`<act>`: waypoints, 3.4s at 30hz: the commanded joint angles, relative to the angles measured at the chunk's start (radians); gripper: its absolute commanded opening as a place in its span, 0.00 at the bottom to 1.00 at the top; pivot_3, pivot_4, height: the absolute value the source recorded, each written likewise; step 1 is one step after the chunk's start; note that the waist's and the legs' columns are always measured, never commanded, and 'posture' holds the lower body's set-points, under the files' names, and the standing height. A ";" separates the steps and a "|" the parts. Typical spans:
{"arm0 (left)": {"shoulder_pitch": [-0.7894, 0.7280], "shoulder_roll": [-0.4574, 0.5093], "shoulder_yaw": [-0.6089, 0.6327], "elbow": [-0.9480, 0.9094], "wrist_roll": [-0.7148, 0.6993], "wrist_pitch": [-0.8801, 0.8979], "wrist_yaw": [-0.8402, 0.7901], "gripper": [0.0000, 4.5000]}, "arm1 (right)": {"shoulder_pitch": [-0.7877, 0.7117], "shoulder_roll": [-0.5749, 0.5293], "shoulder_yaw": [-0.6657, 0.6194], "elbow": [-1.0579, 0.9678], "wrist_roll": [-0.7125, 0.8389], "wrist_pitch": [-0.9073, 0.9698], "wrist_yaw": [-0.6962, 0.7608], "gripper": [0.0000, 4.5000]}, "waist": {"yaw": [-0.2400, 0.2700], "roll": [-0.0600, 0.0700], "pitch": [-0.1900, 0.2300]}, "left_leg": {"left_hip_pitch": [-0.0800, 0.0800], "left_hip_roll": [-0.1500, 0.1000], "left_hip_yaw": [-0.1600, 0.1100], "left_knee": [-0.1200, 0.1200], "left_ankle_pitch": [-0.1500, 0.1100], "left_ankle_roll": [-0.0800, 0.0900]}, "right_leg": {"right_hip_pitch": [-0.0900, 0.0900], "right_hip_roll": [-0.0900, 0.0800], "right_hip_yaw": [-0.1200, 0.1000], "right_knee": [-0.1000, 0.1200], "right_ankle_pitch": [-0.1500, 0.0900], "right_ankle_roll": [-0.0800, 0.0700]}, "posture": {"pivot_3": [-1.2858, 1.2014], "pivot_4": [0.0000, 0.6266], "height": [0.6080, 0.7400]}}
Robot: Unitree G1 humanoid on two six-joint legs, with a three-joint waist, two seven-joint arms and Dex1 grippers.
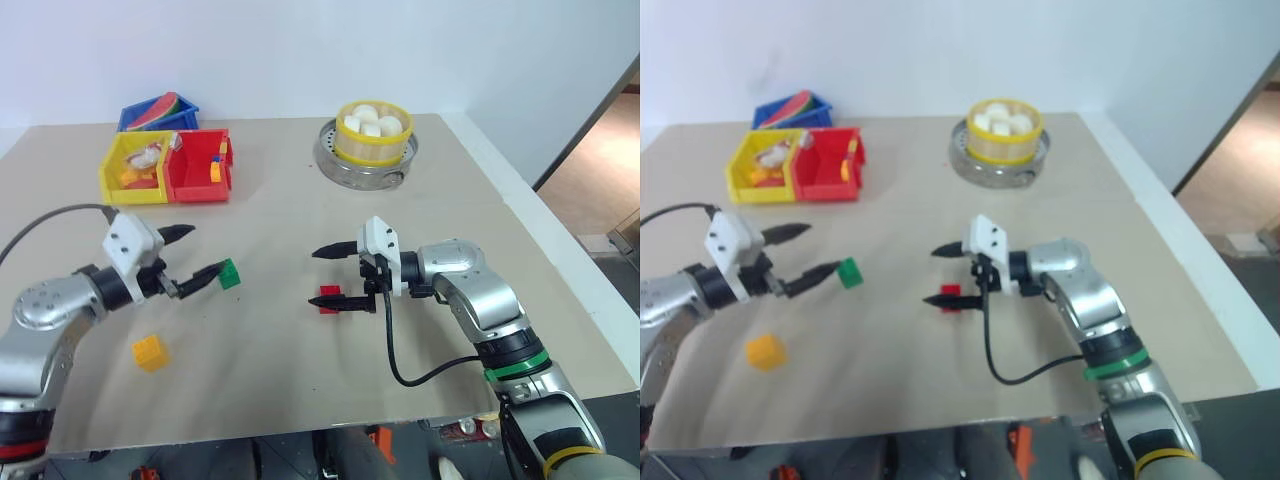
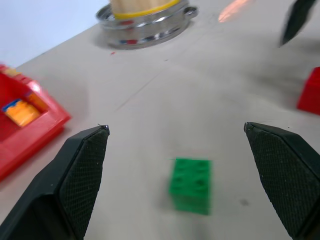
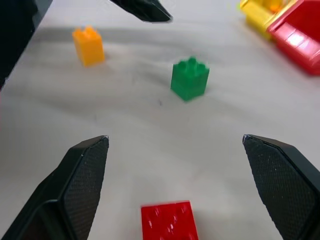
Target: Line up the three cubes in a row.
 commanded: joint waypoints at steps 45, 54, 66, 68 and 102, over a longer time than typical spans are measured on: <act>-0.366 -0.086 -0.282 0.631 0.313 -0.171 -0.294 0.46 | 0.061 -0.052 -0.057 -0.140 0.012 -0.024 -0.138 1.00 | 0.000 0.000 0.000 | -0.003 0.000 0.000 0.007 0.000 0.000 | -0.001 0.000 0.000 0.004 0.000 0.000 | 0.52 0.24 1.00; -0.368 -0.098 -0.285 0.652 0.332 -0.224 -0.300 0.28 | 0.062 -0.068 -0.061 -0.137 0.011 -0.026 -0.130 1.00 | 0.000 0.000 0.000 | -0.003 -0.001 0.000 0.009 0.000 0.000 | 0.000 0.000 0.000 0.005 0.001 0.001 | 0.52 0.24 1.00; -0.342 -0.096 -0.373 0.329 0.264 -0.218 -0.508 0.28 | 0.060 -0.100 -0.081 -0.188 0.107 0.063 -0.072 1.00 | 0.000 0.000 0.000 | -0.005 -0.001 0.000 0.009 -0.001 0.001 | -0.001 0.000 0.001 0.004 0.000 0.001 | 0.52 0.24 1.00; -0.337 -0.100 -0.395 0.283 0.264 -0.195 -0.516 0.28 | 0.065 -0.103 -0.084 -0.192 0.119 0.067 -0.068 1.00 | -0.001 0.000 0.000 | -0.005 -0.001 0.000 0.009 -0.001 0.001 | -0.001 0.000 0.001 0.004 0.000 0.001 | 0.52 0.24 1.00; -0.307 -0.184 -0.512 0.196 0.343 -0.003 -0.351 0.28 | 0.088 -0.107 -0.057 -0.158 0.101 0.012 -0.059 1.00 | -0.002 0.000 0.000 | -0.004 0.000 -0.001 0.009 -0.001 0.001 | -0.001 0.002 0.003 0.004 0.000 0.001 | 0.52 0.24 1.00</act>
